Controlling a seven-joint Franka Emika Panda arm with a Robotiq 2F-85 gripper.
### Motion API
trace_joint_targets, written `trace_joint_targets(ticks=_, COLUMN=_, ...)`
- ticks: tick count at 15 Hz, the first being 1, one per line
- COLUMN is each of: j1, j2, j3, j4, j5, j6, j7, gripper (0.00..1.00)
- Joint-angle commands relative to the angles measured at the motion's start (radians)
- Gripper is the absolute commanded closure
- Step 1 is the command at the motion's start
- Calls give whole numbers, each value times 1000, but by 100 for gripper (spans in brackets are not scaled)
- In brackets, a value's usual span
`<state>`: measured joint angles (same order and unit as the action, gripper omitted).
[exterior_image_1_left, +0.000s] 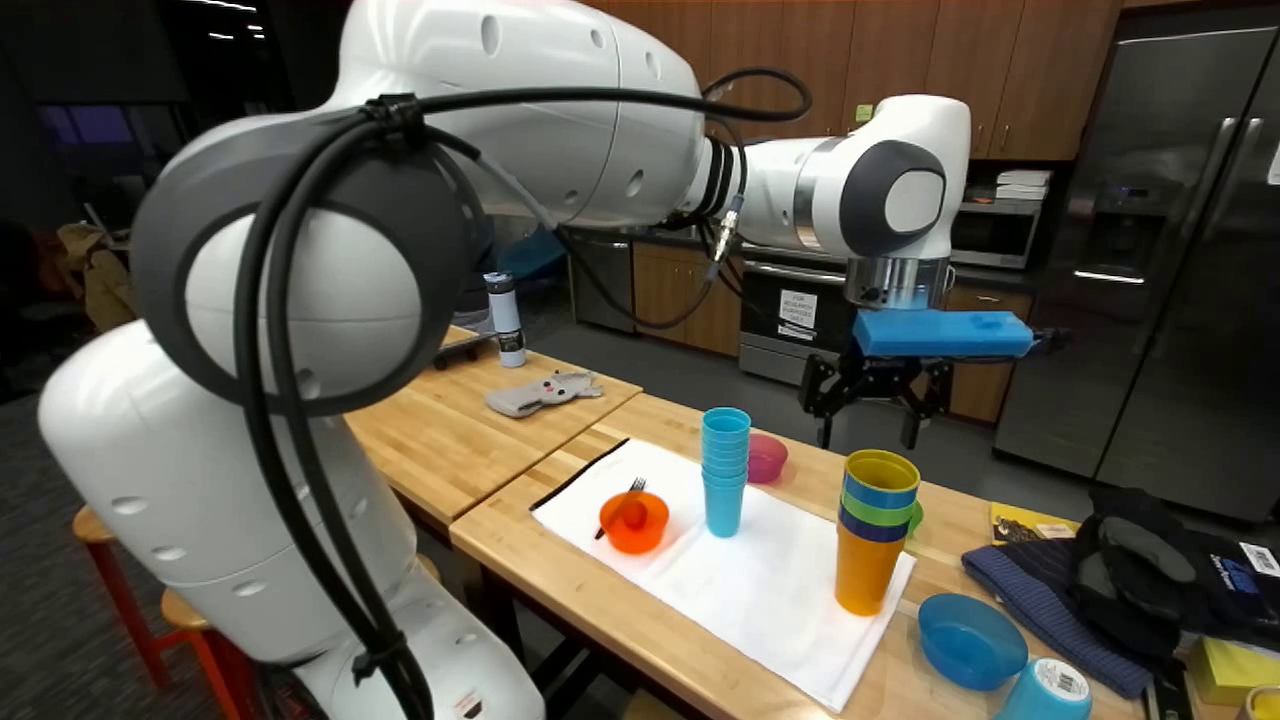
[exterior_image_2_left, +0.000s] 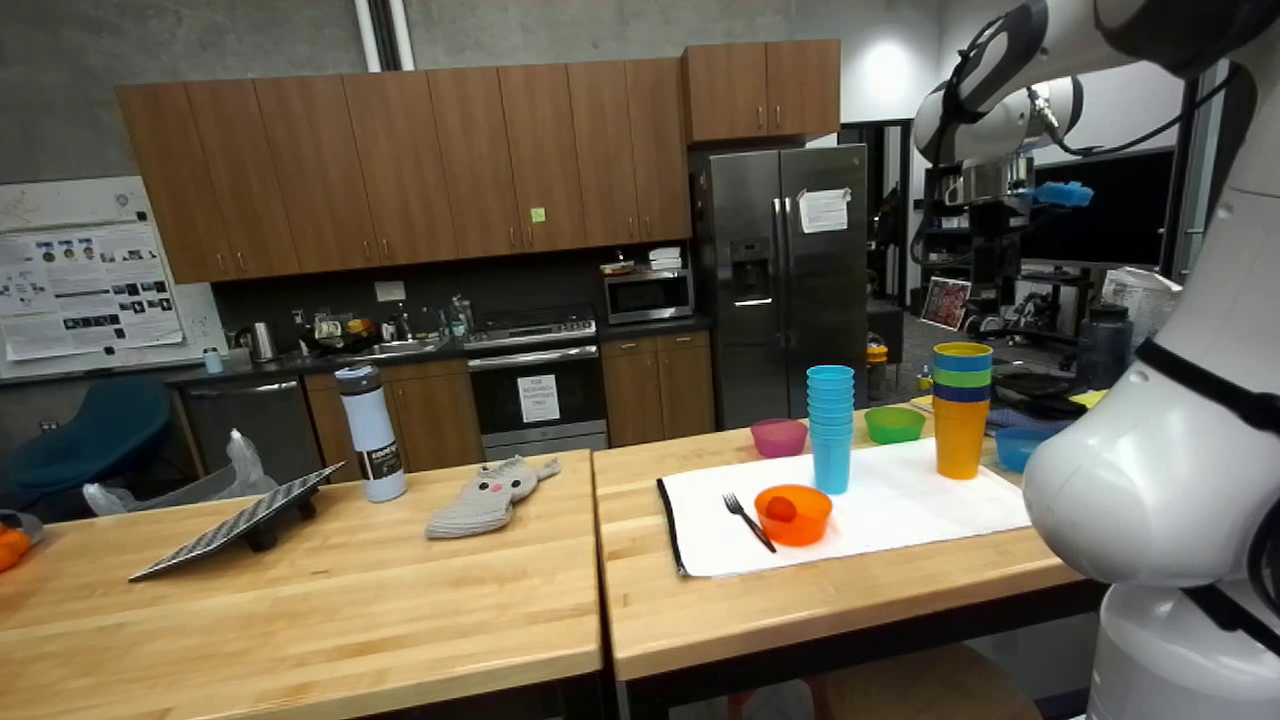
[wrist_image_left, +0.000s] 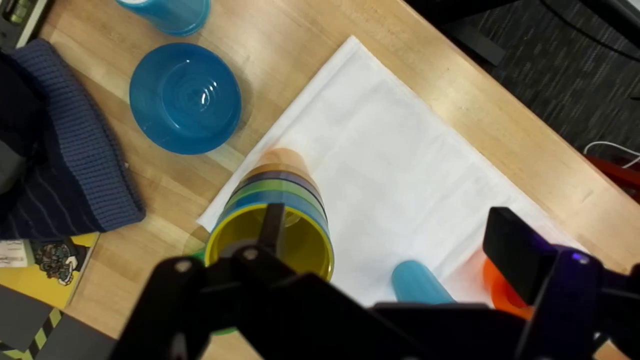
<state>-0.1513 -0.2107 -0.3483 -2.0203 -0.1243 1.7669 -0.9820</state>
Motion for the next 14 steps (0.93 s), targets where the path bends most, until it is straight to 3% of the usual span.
trace_joint_targets(ticks=1, j1=-31, j2=-2, j3=10, j4=-15, j5=-2, j6=15, j7=-7, gripper=0)
trace_joint_targets(ticks=9, j1=-31, j2=16, j3=36, j4=-68, j5=-18, j6=101, j7=7, gripper=0)
trace_joint_targets(ticks=14, j1=-31, j2=24, j3=59, j4=-86, j5=-64, j6=217, j7=27, gripper=0)
